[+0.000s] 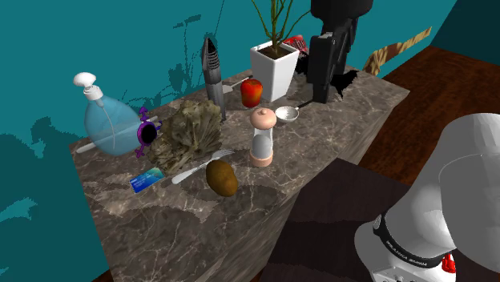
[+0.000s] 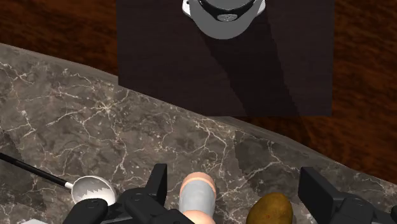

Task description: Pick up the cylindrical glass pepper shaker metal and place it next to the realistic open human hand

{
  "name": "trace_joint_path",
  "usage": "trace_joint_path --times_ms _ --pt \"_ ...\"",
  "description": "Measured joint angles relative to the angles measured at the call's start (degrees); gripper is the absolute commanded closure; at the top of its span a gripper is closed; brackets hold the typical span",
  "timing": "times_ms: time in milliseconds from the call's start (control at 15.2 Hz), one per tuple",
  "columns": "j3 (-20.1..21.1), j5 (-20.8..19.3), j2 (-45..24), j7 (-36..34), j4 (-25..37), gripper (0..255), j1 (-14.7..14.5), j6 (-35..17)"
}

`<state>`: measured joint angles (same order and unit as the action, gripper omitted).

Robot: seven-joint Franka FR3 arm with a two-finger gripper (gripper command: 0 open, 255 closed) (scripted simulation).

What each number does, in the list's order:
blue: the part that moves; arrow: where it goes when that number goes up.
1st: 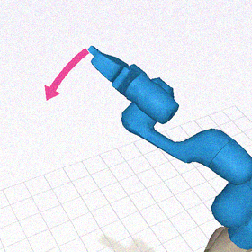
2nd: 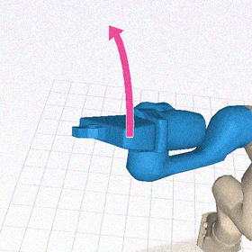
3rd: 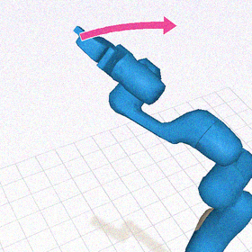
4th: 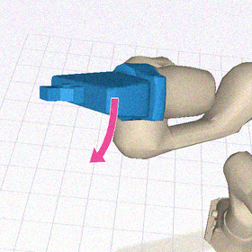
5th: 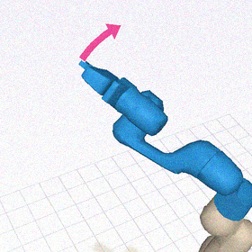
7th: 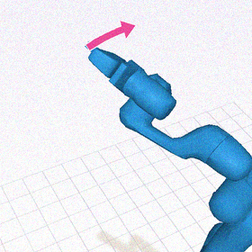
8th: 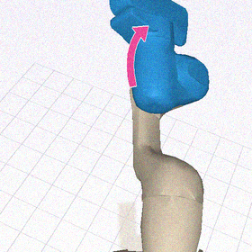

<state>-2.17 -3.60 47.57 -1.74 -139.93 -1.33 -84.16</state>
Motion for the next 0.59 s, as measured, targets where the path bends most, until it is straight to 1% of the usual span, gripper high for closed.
trace_joint_path --times_ms 66,198,396,594 --pt "0.0 0.0 0.0 0.0 0.0 0 0.0 0.0" --pt "0.2 -0.6 -1.1 -0.1 -1.2 0 0.0 -3.1" --pt "0.1 -2.4 -2.7 0.0 -5.0 0 0.3 -10.6" --pt "0.9 -3.8 -6.2 -1.1 -7.2 0 0.3 -18.5"
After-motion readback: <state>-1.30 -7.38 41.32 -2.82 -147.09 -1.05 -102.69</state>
